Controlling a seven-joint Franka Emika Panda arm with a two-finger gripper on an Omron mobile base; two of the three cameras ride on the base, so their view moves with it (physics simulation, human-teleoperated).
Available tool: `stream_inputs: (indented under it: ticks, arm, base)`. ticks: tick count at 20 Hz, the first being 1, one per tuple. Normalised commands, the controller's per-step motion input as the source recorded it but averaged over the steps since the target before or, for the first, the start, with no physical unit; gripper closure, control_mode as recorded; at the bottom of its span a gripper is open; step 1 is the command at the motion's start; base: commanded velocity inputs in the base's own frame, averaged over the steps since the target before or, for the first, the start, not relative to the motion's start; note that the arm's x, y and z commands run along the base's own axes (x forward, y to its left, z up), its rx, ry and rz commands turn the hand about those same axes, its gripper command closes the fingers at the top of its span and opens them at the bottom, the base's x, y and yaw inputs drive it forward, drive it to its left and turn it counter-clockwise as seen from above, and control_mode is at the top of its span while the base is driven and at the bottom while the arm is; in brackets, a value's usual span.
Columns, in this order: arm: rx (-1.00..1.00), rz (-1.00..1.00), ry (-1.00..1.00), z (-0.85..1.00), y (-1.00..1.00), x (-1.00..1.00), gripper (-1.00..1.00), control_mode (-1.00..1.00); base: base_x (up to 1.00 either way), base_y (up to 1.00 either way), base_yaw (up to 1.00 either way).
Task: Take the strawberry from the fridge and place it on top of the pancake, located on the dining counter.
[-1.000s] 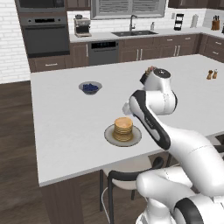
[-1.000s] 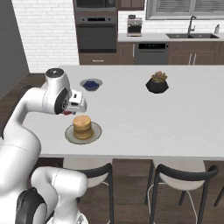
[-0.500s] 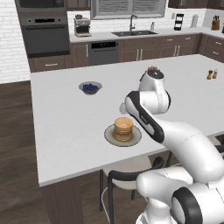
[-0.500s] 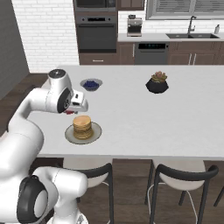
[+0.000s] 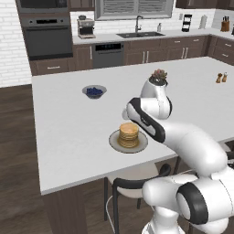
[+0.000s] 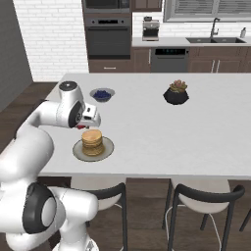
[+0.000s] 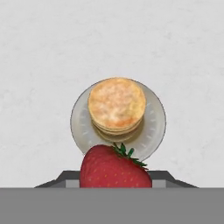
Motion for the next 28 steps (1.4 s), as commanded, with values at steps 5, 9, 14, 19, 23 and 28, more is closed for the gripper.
stream_inputs:
  ticks: [5,9,14,19,23,28]
  arm:
    - [0.0,0.0,0.04,-0.11,0.09,0.4,1.0,-1.0]
    - [0.0,0.0,0.04,-0.12,0.01,0.39,1.0,-1.0]
    - [0.0,0.0,0.02,-0.16,0.0,0.31,1.0,-1.0]
    - [0.0,0.0,0.01,-0.04,0.0,0.04,1.0,-1.0]
    - [0.0,0.0,0.0,-0.03,0.0,0.0,1.0,-1.0]
    - [0.0,0.0,0.0,-0.18,0.0,0.0,1.0,-1.0]
  base:
    - [0.0,0.0,0.0]
    - [0.0,0.0,0.0]
    - [0.0,0.0,0.0]
    - [0.0,0.0,0.0]
    - [0.0,0.0,0.0]
    - [0.0,0.0,0.0]
